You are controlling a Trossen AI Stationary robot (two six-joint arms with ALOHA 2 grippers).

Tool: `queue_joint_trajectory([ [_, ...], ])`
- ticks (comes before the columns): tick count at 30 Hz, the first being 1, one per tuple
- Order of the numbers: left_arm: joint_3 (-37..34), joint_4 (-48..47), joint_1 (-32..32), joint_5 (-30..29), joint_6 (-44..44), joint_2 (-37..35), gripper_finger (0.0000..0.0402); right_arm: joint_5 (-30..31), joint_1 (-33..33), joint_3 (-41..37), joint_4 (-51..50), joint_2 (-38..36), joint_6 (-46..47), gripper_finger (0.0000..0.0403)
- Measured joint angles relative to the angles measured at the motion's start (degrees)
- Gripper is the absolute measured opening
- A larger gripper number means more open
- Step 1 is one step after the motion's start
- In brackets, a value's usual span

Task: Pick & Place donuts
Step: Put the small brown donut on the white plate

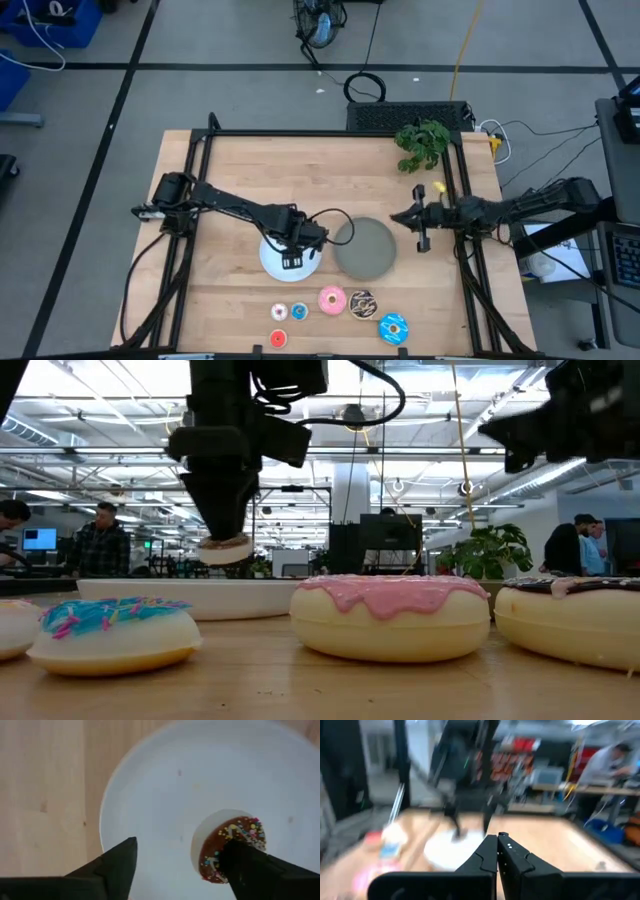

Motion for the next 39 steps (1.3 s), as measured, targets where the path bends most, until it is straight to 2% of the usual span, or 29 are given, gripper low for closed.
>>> queue_joint_trajectory([
  [4, -0.04, -2.29, 0.18, 0.21, -0.07, 0.0, 0.025, 0.42, 2.88, 4.36, -0.73, 11.45, -1.52, 0.0],
  [6, -0.04, -1.28, 0.2, 0.19, 0.02, 0.0, 0.025, 1.84, 4.69, 7.5, 3.16, 17.77, -2.6, 0.0],
  [13, -0.04, -0.17, -0.34, 1.0, 1.96, 0.0, 0.0282, 2.28, 8.68, 19.44, 5.52, 39.84, -6.99, 0.0],
  [18, -0.09, 0.75, -0.32, -1.22, 0.66, -0.51, 0.0309, 12.11, 9.51, 27.73, 8.08, 52.13, -8.38, 0.0],
  [23, -0.07, 0.85, 0.05, -2.86, -2.19, -3.66, 0.0316, 19.97, 12.11, 28.74, 18.58, 59.23, -8.09, 0.0],
  [28, -0.02, 2.37, -0.11, -2.58, -2.46, -6.73, 0.0309, 21.23, 13.18, 30.32, 33.38, 66.28, -9.26, 0.0],
  [32, 0.01, 2.39, -0.15, -0.15, -3.15, -6.66, 0.0301, 21.17, 13.47, 34.77, 31.99, 71.21, -10.56, 0.0],
  [39, -1.8, 4.53, -1.62, 0.04, -3.24, -3.82, 0.0296, 21.01, 12.52, 41.46, 30.24, 77.95, -10.48, 0.0],
])
